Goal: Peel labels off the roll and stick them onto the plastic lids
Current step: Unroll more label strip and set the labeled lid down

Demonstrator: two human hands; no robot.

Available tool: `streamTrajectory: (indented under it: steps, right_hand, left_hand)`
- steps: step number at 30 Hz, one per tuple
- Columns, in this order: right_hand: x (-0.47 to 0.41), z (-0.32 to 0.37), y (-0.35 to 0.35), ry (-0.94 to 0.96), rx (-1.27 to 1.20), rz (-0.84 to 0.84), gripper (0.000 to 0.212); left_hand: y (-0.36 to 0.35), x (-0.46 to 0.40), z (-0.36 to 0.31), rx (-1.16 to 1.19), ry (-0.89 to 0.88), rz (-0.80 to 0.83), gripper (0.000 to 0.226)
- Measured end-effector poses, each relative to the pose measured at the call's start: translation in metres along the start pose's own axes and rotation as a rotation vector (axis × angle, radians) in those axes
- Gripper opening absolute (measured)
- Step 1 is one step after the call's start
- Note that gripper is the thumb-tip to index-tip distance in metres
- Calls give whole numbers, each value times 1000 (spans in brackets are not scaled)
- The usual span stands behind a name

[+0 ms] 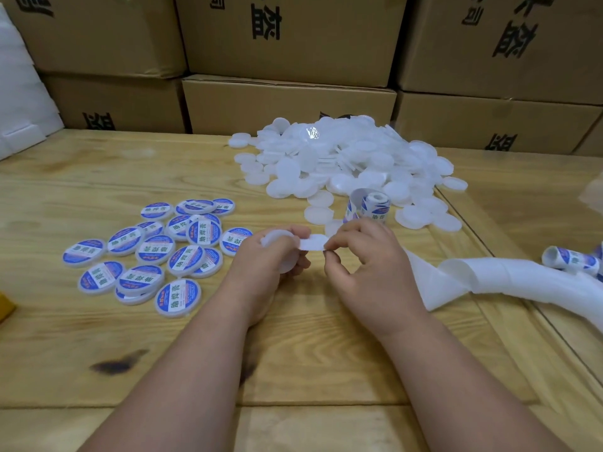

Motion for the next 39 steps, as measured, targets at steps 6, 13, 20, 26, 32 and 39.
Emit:
streamTrajectory:
  steps: [6, 13, 20, 26, 32, 39]
  right_hand:
    - [9, -24, 1, -383, -449, -122, 24]
    - [12, -16, -11, -461, -736, -57, 25]
    - [12, -18, -23, -557, -944, 19, 39]
    - [17, -24, -32, -583, -891, 95, 41]
    - [18, -26, -34, -587, -900, 91, 39]
    - [17, -28, -34, -605, -953, 51, 37]
  left_hand:
    - [3, -2, -1, 250, 29, 10, 35]
    - [-11, -4, 1, 234, 55, 33, 31]
    - [-21, -2, 1, 250, 71, 145, 34]
    - [-23, 0, 0, 215, 53, 170, 30]
    - [-25, -1, 1, 191, 48, 181, 26]
    - [-24, -2, 3, 159, 52, 170, 29]
Point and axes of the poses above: each hand's wrist, its own x-axis away from the middle knuckle, its own y-axis out of the back of the hand, z = x × y, the point moved 8 cm from there along -x, towards the middle knuckle, and after that the axes turned 4 degrees about -x, right-handed, at the moved point
